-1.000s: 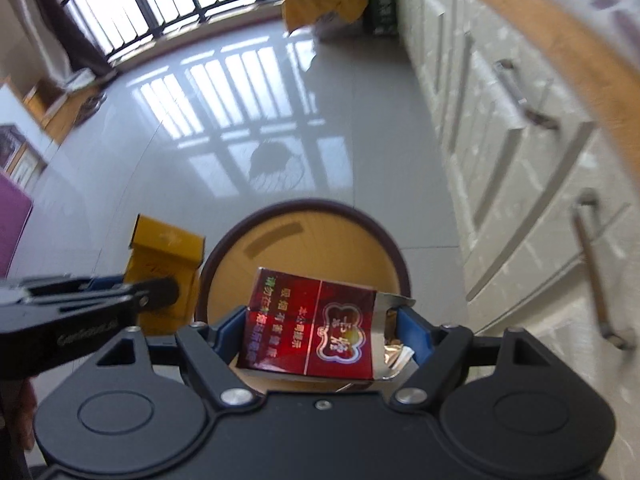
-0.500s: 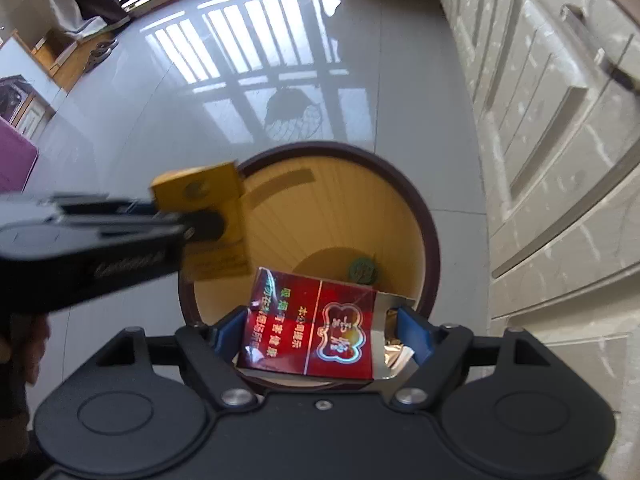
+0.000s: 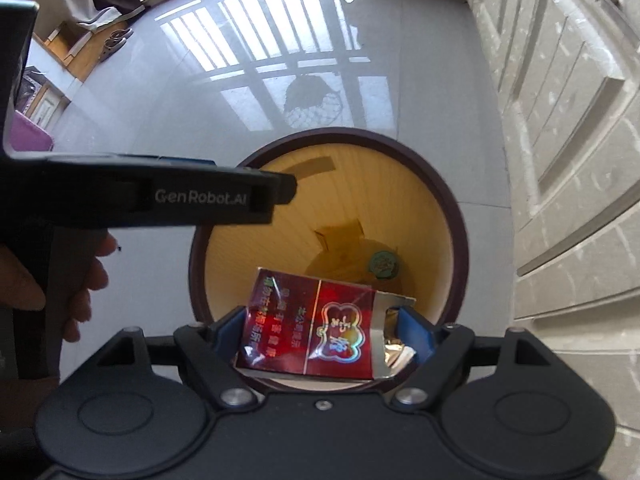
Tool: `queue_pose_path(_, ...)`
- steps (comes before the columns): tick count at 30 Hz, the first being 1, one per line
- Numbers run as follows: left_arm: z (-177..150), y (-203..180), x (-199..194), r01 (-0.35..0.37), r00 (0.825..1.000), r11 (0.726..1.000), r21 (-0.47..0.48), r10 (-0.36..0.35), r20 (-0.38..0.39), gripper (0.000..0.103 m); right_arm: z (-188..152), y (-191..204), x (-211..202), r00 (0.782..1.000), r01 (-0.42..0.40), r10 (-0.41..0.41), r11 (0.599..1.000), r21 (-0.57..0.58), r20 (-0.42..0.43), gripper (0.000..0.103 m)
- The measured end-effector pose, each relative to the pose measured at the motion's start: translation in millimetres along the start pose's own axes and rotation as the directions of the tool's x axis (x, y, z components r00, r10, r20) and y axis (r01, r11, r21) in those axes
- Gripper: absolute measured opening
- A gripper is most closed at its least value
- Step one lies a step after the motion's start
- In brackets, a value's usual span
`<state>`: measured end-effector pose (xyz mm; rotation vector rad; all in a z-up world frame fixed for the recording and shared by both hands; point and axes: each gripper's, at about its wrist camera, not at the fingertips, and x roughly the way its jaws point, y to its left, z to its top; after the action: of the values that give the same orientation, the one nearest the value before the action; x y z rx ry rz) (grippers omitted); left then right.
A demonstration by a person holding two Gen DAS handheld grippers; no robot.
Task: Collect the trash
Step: 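Open the left tool over the wastebasket while the right tool releases the red pack, then move both open tools up from the wastebasket back toward the bench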
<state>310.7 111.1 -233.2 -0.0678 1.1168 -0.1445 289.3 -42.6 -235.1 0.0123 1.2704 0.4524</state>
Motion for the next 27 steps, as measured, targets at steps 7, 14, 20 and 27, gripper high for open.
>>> queue_pose_path(7,-10.7,10.5,0.0,-0.039,0.998,0.999,-0.005,0.039,-0.05,0.084,-1.5,-0.8,6.3,0.998,-0.013,0.014,1.0,0.008,-0.059,0.088)
queue_pose_path(14,-20.8,16.6,-5.2,-0.05,0.996,0.999,-0.018,0.049,-0.074,0.096,-3.5,-2.9,5.5,0.997,0.007,-0.006,1.0,0.013,-0.078,0.103)
queue_pose_path(20,-24.1,18.1,-9.2,-0.057,0.995,0.998,-0.04,0.053,-0.09,0.103,-5.3,0.1,-0.5,0.998,0.035,-0.036,0.999,-0.018,-0.061,0.103)
queue_pose_path(27,-26.6,18.1,-17.0,-0.077,0.991,0.996,-0.035,0.073,-0.113,0.103,-8.6,-11.3,-10.6,0.993,0.109,-0.108,0.994,0.01,-0.054,0.103)
